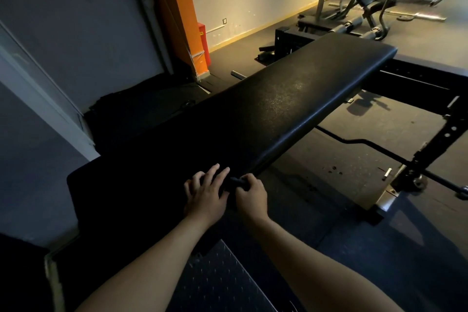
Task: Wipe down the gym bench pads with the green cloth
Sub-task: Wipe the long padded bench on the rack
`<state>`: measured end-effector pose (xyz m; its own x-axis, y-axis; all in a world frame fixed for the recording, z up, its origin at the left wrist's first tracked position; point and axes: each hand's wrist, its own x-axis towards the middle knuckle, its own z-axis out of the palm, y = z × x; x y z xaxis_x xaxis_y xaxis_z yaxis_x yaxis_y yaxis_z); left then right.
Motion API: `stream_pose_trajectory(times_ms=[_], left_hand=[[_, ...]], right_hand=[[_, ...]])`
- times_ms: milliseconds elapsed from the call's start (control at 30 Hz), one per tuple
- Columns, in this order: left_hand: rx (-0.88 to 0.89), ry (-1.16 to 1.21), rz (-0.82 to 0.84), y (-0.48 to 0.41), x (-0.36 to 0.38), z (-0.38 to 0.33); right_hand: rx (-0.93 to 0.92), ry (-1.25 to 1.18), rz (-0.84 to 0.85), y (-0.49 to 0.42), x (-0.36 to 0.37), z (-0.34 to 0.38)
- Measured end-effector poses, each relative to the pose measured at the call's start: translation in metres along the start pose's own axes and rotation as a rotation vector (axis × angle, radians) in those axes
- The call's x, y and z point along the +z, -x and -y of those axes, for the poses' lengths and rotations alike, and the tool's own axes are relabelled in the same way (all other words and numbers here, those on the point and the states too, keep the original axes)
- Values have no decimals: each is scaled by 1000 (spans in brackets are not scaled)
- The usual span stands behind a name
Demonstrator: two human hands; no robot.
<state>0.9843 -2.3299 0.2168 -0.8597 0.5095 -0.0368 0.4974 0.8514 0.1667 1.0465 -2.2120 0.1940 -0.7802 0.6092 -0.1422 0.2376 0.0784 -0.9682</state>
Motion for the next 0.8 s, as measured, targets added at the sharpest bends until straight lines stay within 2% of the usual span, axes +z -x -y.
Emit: stream_pose_trajectory(times_ms=[67,167,233,367,533,633,733,800], left_hand=[[-21,24,-2,0,0,0],[-32,62,-15,-1,1,-2],[-32,61,-16,-1,1,-1],[-45,54,-4,-1,0,-5],[-65,36,0,-12,-3,-16],[1,-28,-11,-23,-6,-36],[35,-4,-33,-36,-5,-53],[10,49,-16,-42,-1,-57]], right_hand=[[-40,-14,-7,-12,-16,3],[-66,-17,-173,-47,-54,15],[-32,11,-217,-72,-71,20],[-42,109,-55,-75,-69,18],[-108,84,-15,-31,-35,8],[-105,98,56,-17,-23,0],[-90,64,139,-34,-44,-2],[-106,31,71,-54,-68,1]])
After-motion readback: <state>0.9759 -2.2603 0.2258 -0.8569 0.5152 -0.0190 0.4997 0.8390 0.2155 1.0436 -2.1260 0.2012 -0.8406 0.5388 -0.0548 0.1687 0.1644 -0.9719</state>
